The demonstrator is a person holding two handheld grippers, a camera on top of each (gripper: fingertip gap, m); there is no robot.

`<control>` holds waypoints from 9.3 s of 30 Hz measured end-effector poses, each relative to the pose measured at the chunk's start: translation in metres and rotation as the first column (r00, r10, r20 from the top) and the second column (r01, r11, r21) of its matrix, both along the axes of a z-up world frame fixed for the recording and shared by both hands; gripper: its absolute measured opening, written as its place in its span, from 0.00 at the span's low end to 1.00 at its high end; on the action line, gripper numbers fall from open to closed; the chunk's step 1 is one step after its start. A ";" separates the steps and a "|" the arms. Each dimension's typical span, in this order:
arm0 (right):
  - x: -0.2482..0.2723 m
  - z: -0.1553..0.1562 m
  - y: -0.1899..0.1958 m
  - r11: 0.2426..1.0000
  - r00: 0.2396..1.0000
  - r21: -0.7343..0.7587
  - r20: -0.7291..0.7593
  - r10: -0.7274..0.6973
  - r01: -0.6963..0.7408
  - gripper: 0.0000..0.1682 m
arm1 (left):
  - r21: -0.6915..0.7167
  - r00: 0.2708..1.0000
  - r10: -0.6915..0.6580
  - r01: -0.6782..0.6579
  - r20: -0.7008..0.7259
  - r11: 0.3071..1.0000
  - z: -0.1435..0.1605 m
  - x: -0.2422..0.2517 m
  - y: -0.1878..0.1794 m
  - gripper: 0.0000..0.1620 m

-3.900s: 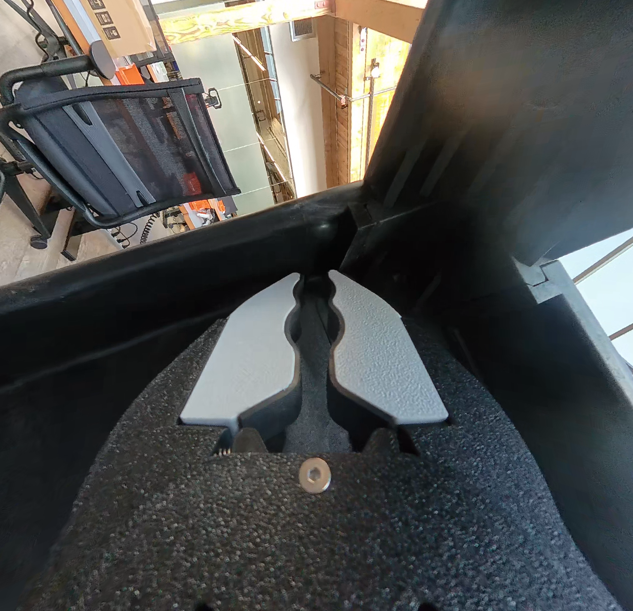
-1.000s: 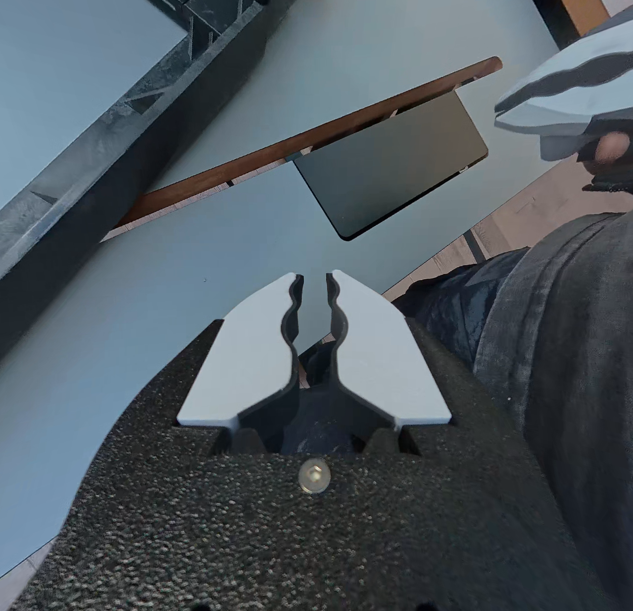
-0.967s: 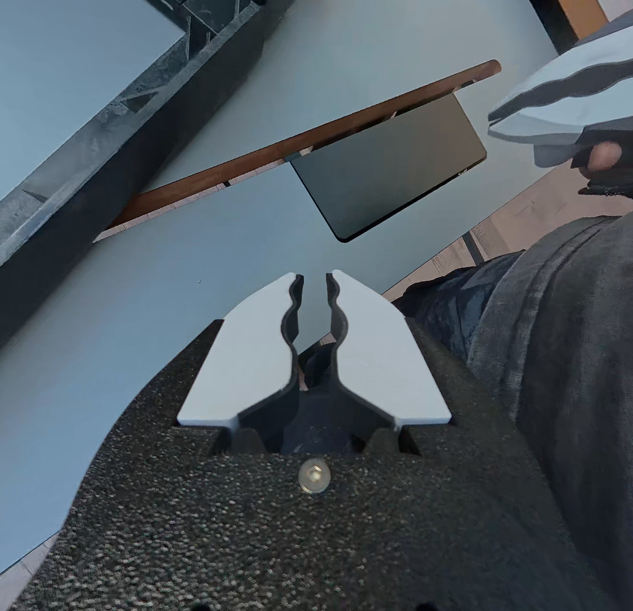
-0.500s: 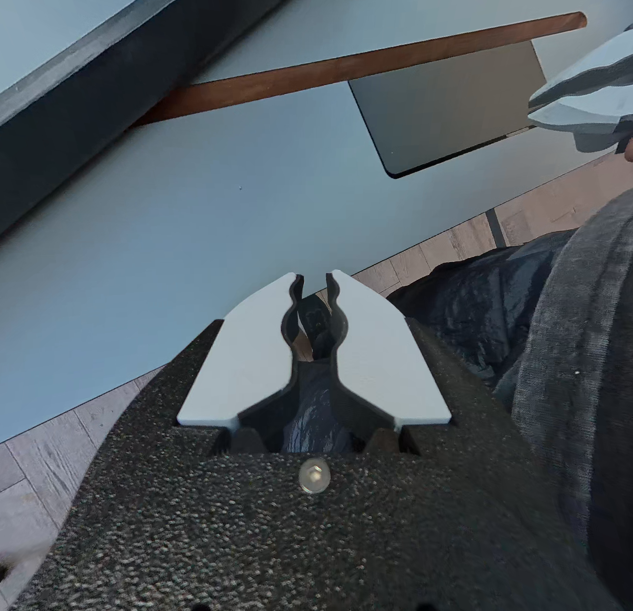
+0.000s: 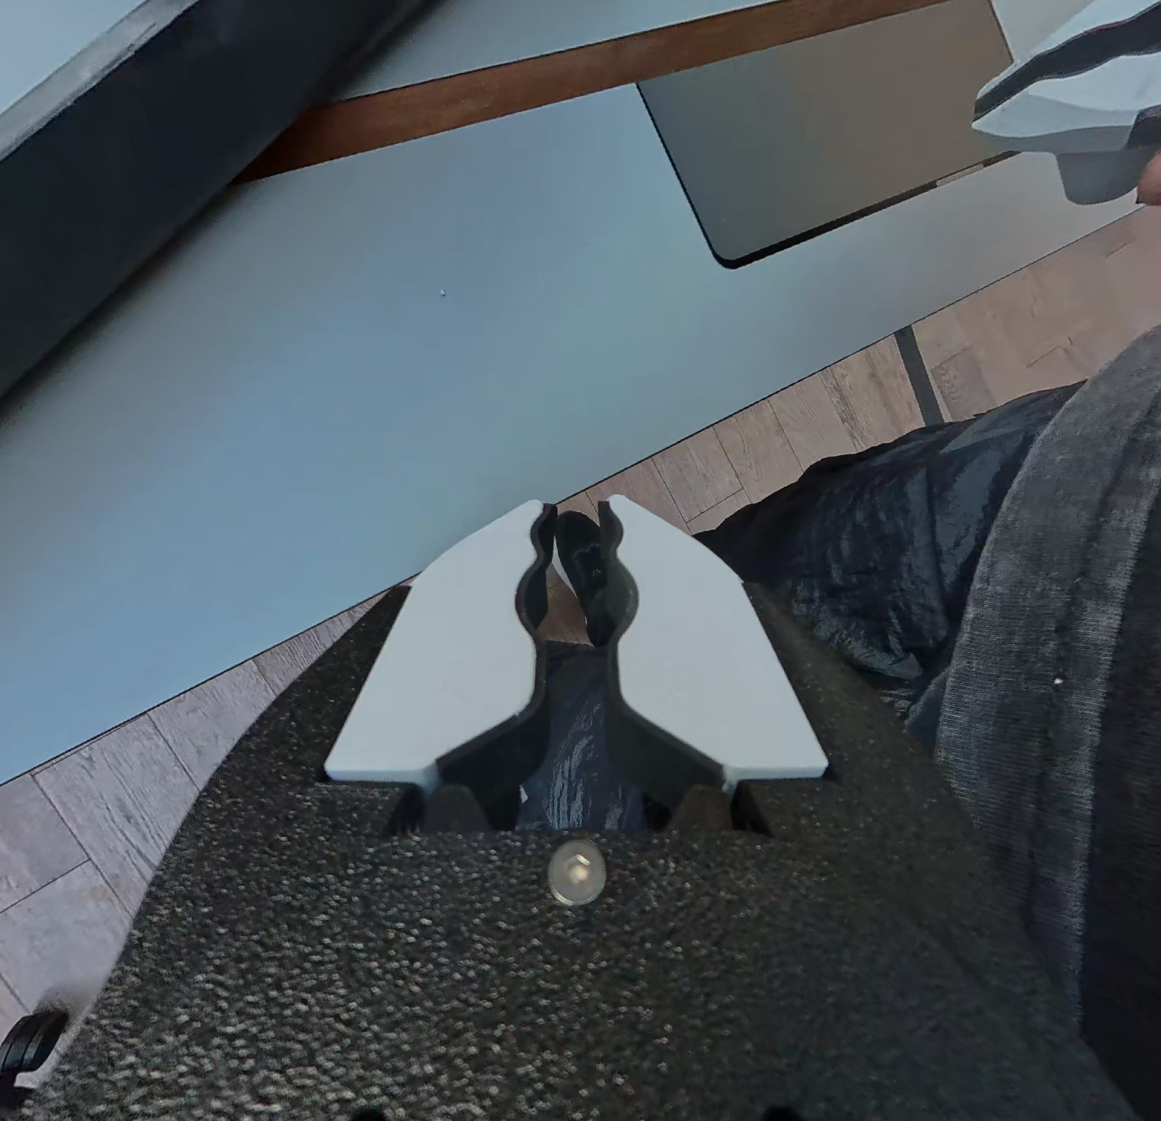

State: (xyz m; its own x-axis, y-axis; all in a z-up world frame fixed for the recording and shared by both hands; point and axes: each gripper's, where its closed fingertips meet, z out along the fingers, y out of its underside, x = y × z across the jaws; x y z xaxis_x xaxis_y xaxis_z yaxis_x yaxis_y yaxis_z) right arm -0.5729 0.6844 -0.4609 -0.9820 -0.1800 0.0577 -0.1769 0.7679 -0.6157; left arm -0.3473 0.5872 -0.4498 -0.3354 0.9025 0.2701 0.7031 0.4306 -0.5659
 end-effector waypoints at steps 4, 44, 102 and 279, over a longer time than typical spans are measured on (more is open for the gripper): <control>0.006 0.000 0.002 1.000 1.000 0.000 0.005 -0.002 0.002 0.03 | 0.001 1.000 -0.006 0.006 0.010 1.000 -0.002 0.004 0.002 0.09; 0.038 0.029 0.001 0.982 0.992 0.157 -0.093 -0.089 0.103 0.03 | -0.151 0.764 0.646 -0.640 -0.013 0.754 -0.008 0.073 -0.417 0.11; 0.026 0.402 -0.151 0.729 0.928 -0.618 -0.004 0.371 -0.294 0.17 | 0.149 0.335 0.195 -0.158 -0.922 0.976 0.425 -0.187 -0.089 0.08; -0.039 0.464 0.099 0.629 0.483 -0.477 0.404 0.777 -0.613 0.08 | -0.097 0.776 -0.080 0.024 -0.626 0.995 0.435 -0.283 0.216 0.08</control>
State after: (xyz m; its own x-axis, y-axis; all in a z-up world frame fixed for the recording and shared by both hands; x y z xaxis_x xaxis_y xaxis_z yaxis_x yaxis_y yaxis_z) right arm -0.6115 0.7832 0.0030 -0.3999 -0.8772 -0.2658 -0.1719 0.3566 -0.9183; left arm -0.6305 0.8036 -0.0146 -0.0681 0.9412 0.3309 0.1990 0.3379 -0.9199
